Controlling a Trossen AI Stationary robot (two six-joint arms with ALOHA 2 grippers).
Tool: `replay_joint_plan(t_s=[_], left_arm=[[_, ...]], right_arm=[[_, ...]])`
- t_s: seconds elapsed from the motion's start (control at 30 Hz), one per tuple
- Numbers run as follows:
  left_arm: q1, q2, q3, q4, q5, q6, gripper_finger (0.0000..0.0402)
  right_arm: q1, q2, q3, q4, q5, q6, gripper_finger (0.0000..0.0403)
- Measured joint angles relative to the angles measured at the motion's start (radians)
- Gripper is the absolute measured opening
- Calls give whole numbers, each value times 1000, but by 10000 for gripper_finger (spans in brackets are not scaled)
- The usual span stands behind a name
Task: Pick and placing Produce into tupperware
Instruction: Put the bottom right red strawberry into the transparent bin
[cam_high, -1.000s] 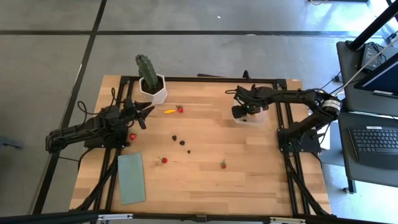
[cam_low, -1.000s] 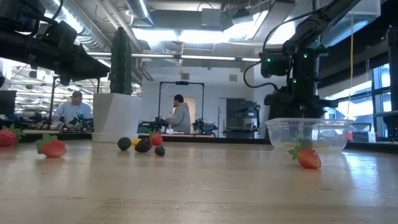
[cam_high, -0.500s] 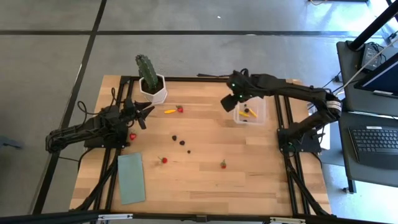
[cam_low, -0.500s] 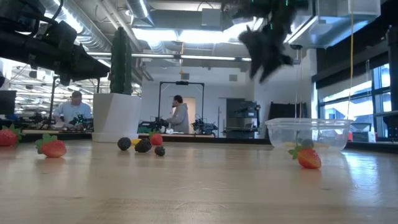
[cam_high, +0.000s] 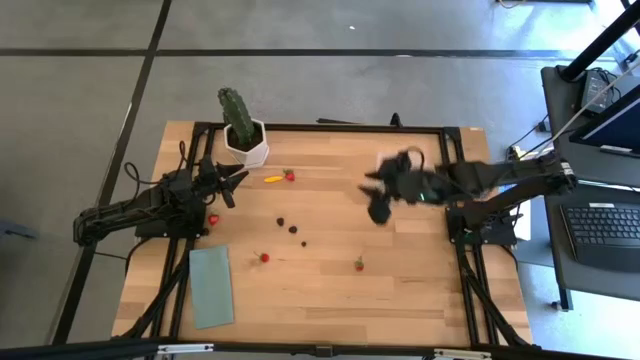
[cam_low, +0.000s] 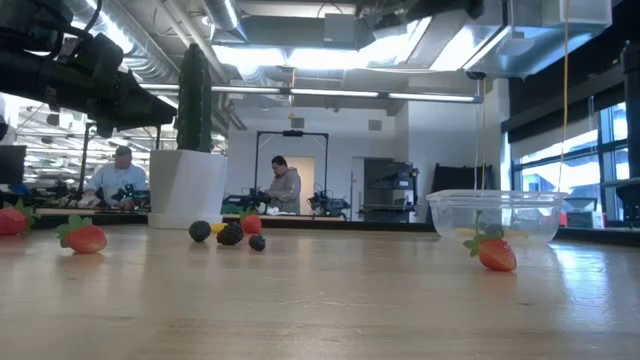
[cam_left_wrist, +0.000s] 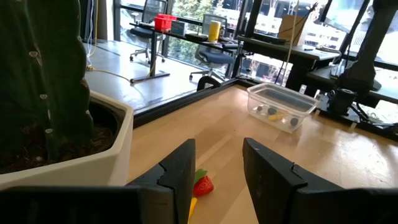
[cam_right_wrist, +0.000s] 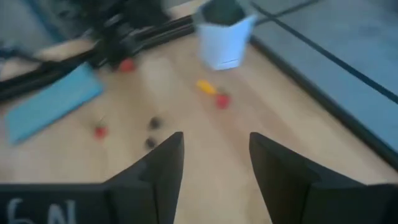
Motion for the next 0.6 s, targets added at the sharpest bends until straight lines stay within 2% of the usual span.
replay_joint_plan(t_s=[0.13,0.23,0.43,0.6], left_arm=[[0,0,0,0,1,0,126],[0,0,0,0,5,0,126],[0,0,0,0,7,0,126],[0,0,0,0,8,-1,126]], right_arm=[[133,-7,-96,31,47,-12,185],[212,-7,-182,73,65,80,185],[354,-7,-400,394,88,120,185],[409,-7,-572,611,109,146,185]])
